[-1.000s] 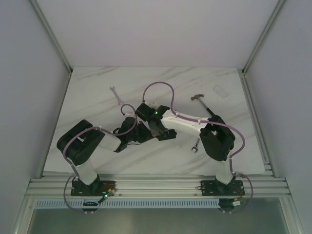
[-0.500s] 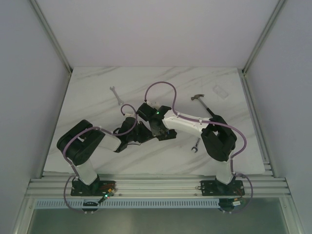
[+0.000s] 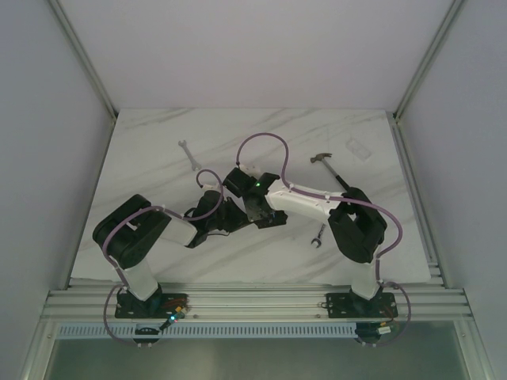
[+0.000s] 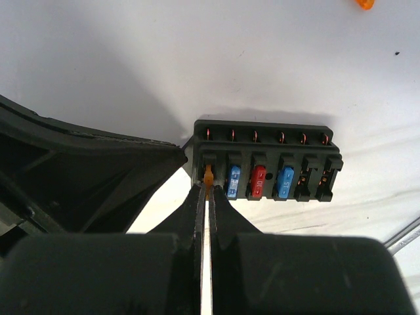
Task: Snap on the fuse box
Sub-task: Install the fuse at the fuse box base.
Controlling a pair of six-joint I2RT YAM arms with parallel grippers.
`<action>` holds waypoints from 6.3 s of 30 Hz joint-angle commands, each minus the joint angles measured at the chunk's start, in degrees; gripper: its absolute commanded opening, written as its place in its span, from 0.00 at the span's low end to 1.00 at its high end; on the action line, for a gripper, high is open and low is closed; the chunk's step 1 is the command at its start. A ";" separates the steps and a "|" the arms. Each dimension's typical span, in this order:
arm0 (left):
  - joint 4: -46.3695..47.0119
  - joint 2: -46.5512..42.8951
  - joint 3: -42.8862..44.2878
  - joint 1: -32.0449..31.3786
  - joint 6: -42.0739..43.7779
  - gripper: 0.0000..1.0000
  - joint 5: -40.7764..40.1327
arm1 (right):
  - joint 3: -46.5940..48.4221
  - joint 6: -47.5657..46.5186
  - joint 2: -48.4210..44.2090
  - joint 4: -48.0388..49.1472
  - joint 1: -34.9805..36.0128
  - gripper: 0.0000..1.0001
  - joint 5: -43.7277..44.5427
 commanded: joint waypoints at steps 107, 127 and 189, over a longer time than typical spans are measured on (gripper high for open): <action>-5.09 0.23 -2.91 -1.70 0.88 0.20 -2.77 | 0.78 -6.88 14.36 -6.40 -1.59 0.00 -9.54; -4.47 0.20 -3.64 -1.70 0.78 0.19 -2.98 | -3.29 -9.44 19.99 -2.26 -0.45 0.00 -11.69; -4.21 -1.65 -4.74 -2.31 0.81 0.20 -3.27 | -2.33 -4.37 12.20 -5.00 0.31 0.00 -8.67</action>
